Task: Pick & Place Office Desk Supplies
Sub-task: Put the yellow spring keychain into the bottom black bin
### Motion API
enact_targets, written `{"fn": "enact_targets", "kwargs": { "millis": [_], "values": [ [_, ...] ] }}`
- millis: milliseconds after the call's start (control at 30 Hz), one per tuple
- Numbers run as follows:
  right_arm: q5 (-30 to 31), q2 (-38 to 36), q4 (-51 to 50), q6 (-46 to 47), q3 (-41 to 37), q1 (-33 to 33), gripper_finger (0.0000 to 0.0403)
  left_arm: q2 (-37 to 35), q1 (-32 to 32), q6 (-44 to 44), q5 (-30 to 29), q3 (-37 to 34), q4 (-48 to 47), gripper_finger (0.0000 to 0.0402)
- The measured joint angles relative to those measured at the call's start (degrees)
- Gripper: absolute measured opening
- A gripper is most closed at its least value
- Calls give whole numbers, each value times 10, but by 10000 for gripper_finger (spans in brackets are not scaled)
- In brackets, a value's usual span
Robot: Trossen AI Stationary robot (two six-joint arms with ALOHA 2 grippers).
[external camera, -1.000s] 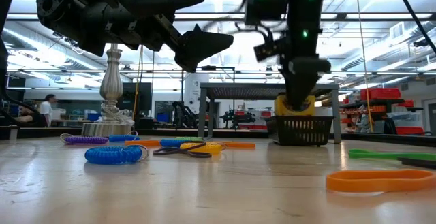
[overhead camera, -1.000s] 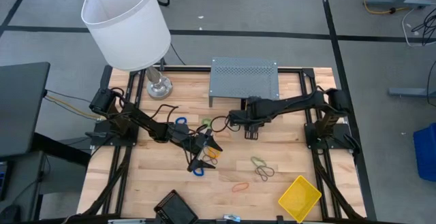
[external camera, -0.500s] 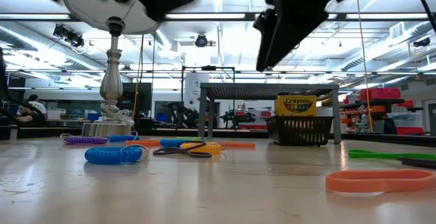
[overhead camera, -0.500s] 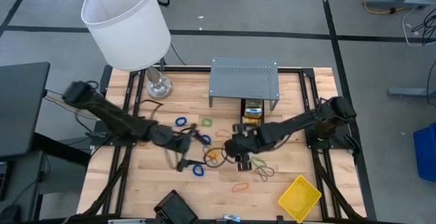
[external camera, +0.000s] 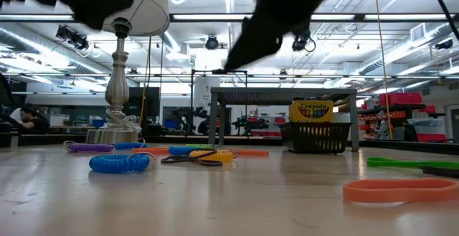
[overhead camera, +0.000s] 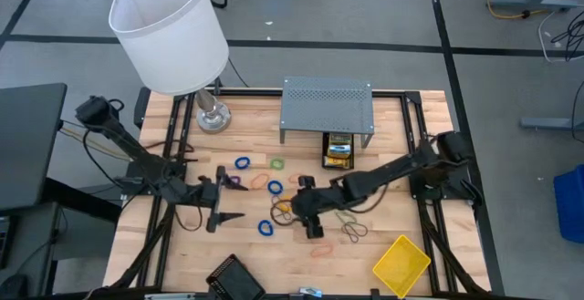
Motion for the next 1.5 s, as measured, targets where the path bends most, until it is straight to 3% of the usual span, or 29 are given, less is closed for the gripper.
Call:
{"fn": "enact_targets", "kwargs": {
  "millis": [100, 267, 600, 1033, 1167, 1367, 1500],
  "values": [
    [-16, 23, -17, -36, 3, -24, 208, 1, 1, -18, -7, -58, 97, 346],
    [-38, 59, -63, -104, 7, -49, 208, 1, 1, -32, -30, -112, 165, 346],
    [-26, 86, -31, -188, 17, -55, 208, 1, 1, -28, -54, -125, 168, 346],
    [-30, 157, -92, -232, 87, -59, 202, 1, 1, -29, -55, -125, 171, 346],
    [-23, 161, -92, -225, 88, -56, 160, 1, 1, -29, -56, -125, 171, 346],
    [5, 157, -122, -201, 88, -51, 19, 2, 1, -29, -56, -125, 167, 346],
    [19, 149, -157, -158, 88, -47, 10, 2, 1, -29, -56, -125, 168, 346]
  ]
}}
